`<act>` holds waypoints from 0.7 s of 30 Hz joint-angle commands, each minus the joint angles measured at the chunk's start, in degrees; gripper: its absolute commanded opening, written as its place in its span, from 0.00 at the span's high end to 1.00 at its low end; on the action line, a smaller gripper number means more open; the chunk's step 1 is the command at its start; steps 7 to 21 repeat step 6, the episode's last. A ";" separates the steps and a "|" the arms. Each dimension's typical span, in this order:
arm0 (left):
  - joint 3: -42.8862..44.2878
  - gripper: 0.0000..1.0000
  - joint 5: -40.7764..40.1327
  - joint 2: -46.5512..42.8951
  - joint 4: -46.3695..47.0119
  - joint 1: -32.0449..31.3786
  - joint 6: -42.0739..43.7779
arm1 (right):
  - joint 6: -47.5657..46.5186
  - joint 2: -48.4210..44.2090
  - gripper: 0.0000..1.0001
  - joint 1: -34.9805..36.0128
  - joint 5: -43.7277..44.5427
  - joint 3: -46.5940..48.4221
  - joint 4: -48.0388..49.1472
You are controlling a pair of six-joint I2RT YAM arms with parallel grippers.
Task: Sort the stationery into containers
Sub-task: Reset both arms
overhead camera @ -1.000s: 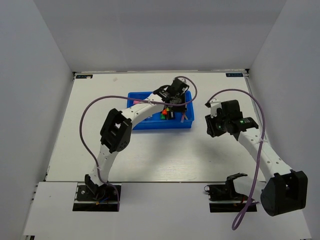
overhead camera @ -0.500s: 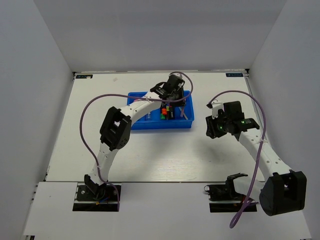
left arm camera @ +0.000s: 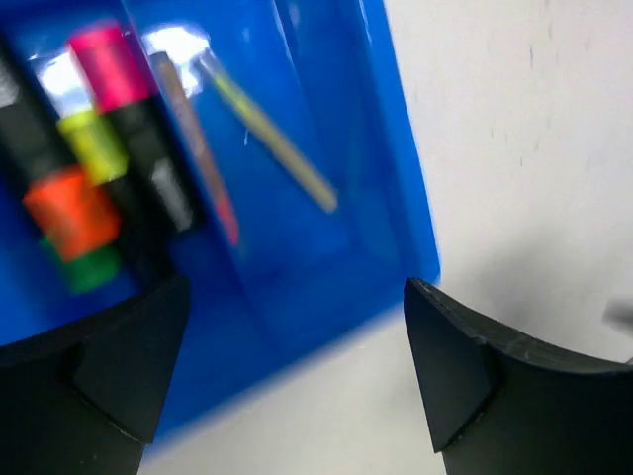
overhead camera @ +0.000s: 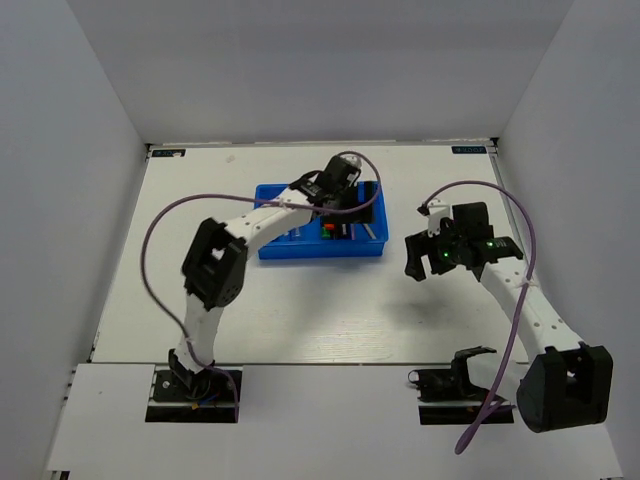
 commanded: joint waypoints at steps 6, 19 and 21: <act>-27.55 0.00 -13.97 -39.69 -7.72 -6.61 13.97 | 7.68 -4.88 0.10 -0.81 8.32 -2.92 5.62; -27.55 0.00 -13.97 -39.69 -7.72 -6.61 13.97 | 7.68 -4.88 0.10 -0.81 8.32 -2.92 5.62; -27.55 0.00 -13.97 -39.69 -7.72 -6.61 13.97 | 7.68 -4.88 0.10 -0.81 8.32 -2.92 5.62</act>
